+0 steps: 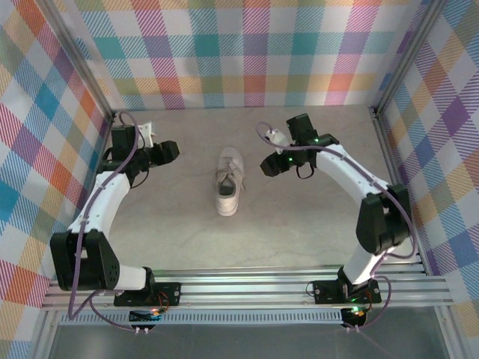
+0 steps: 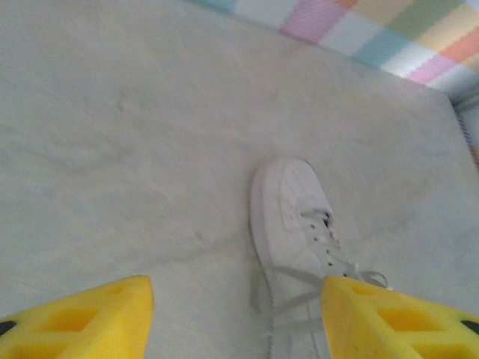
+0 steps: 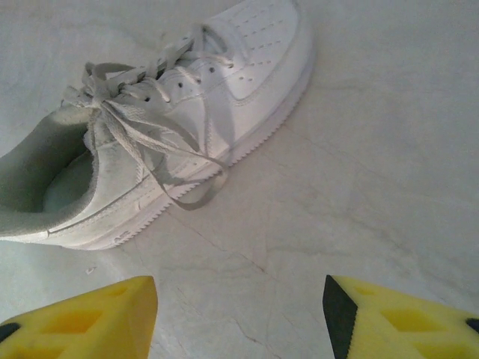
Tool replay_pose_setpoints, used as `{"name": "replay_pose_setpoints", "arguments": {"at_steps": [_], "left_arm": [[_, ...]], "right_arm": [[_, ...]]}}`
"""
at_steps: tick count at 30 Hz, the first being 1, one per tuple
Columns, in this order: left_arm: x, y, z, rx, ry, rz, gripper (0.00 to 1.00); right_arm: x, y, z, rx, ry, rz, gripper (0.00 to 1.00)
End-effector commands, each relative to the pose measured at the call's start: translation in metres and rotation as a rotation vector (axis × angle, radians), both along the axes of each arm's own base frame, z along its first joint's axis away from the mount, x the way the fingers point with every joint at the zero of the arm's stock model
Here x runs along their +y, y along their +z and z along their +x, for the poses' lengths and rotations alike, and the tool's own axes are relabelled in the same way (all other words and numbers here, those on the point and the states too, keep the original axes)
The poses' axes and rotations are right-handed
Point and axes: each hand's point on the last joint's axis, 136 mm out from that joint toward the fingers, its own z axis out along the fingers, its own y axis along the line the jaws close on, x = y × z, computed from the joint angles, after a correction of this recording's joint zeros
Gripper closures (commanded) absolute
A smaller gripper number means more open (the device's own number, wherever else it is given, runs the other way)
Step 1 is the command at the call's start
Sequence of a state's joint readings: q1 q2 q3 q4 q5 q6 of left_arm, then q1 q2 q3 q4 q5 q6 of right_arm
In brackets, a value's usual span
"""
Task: Tie the shoes
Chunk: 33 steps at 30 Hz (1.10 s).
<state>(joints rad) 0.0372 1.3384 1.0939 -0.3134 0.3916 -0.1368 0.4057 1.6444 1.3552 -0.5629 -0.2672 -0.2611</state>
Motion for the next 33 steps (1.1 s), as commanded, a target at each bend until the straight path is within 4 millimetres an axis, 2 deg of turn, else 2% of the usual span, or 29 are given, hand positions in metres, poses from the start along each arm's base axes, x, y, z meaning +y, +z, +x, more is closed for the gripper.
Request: {"name": "replay_pose_setpoints", "arguments": {"at_steps": [1,3,5,7,8,12,17,21,24,26,30,33], "left_arm": [[0.041,0.016,-0.010,-0.048,0.150,0.186,0.39],[0.058,0.010,-0.016,-0.072,0.232,0.247,0.35],[0.071,0.003,-0.021,-0.107,0.310,0.273,0.23],[0.084,-0.013,-0.026,-0.128,0.401,0.281,0.06],[0.088,-0.026,-0.029,-0.131,0.425,0.284,0.01],[0.087,-0.059,-0.031,-0.166,0.424,0.280,0.00],[0.078,-0.098,-0.034,-0.116,0.364,0.279,0.00],[0.071,-0.116,-0.033,-0.131,0.332,0.253,0.00],[0.064,-0.127,-0.030,-0.158,0.294,0.241,0.00],[0.059,-0.128,-0.026,-0.183,0.271,0.231,0.00],[0.050,-0.119,-0.015,-0.286,0.226,0.232,0.00],[0.049,-0.123,-0.010,-0.320,0.210,0.247,0.00]], "right_arm": [[-0.032,0.032,0.017,-0.168,-0.178,0.035,0.33],[-0.062,0.032,0.019,-0.237,-0.305,0.032,0.21],[-0.094,0.024,0.021,-0.275,-0.448,0.033,0.10],[-0.127,0.013,0.020,-0.290,-0.591,0.015,0.00],[-0.141,0.004,0.017,-0.292,-0.647,0.000,0.01],[-0.171,-0.025,0.012,-0.310,-0.774,-0.002,0.01],[-0.184,-0.050,0.004,-0.374,-0.817,0.016,0.01],[-0.194,-0.059,0.000,-0.431,-0.822,0.002,0.01],[-0.198,-0.069,0.000,-0.404,-0.818,0.015,0.01],[-0.199,-0.071,0.001,-0.413,-0.806,0.038,0.01],[-0.200,-0.063,0.009,-0.487,-0.787,0.069,0.01],[-0.203,-0.058,0.016,-0.534,-0.789,0.108,0.01]]}}
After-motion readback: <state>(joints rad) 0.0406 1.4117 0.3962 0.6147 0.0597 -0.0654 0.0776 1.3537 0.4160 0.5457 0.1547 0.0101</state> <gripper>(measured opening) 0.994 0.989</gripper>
